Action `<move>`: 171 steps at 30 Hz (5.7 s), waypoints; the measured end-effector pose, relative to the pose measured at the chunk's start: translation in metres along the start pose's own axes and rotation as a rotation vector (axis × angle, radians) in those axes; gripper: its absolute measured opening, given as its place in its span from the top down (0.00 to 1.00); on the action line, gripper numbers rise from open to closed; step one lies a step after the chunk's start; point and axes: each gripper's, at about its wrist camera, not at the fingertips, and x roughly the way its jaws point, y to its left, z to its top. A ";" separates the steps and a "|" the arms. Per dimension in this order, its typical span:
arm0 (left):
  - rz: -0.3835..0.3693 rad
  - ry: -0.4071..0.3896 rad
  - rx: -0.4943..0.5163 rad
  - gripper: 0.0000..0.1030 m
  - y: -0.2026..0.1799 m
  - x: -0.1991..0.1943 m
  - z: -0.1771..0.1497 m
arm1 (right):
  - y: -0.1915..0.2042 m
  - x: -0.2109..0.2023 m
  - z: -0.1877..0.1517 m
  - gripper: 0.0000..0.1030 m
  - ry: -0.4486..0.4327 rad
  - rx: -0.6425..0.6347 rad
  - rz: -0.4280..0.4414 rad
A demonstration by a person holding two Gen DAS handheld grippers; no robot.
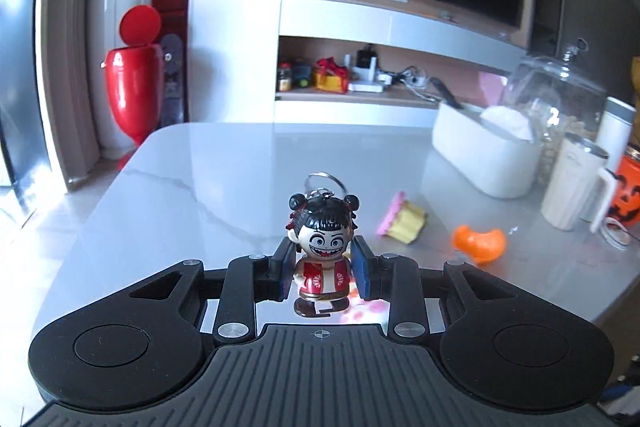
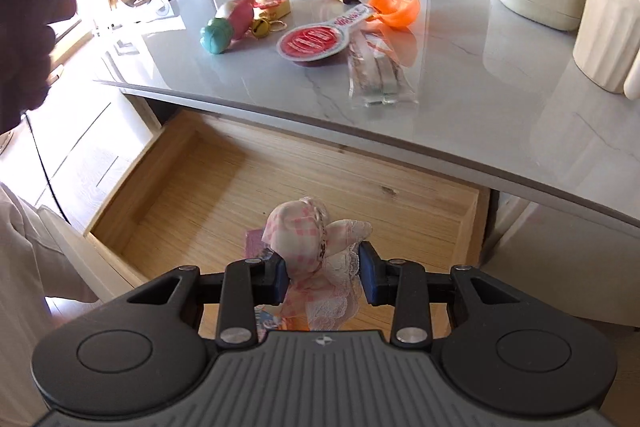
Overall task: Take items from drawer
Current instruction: 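Place the doll keychain on the countertop with the left tool while the right tool places the pink cloth, then release the doll keychain and pull both tools back from the countertop, then lower the left tool into the drawer toward the pink Volcano box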
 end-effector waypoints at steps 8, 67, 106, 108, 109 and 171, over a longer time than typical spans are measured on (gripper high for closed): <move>-0.096 0.140 -0.176 0.69 0.054 0.025 -0.047 | 0.042 -0.003 0.050 0.67 -0.037 -0.094 -0.023; -0.615 0.055 -0.406 0.84 0.025 0.006 -0.053 | -0.038 -0.004 0.032 0.08 -0.337 0.123 -0.228; -0.653 0.372 0.273 0.92 -0.088 -0.008 -0.110 | -0.040 0.002 0.025 0.02 -0.261 0.125 -0.210; -0.691 0.460 0.289 0.92 -0.095 -0.003 -0.122 | -0.044 0.002 0.027 0.02 -0.215 0.138 -0.182; -0.677 0.485 0.312 0.91 -0.099 -0.001 -0.127 | -0.047 0.001 0.028 0.02 -0.194 0.143 -0.163; -0.549 0.495 1.036 0.75 -0.194 0.073 -0.217 | -0.107 -0.014 0.006 0.00 -0.005 0.310 0.055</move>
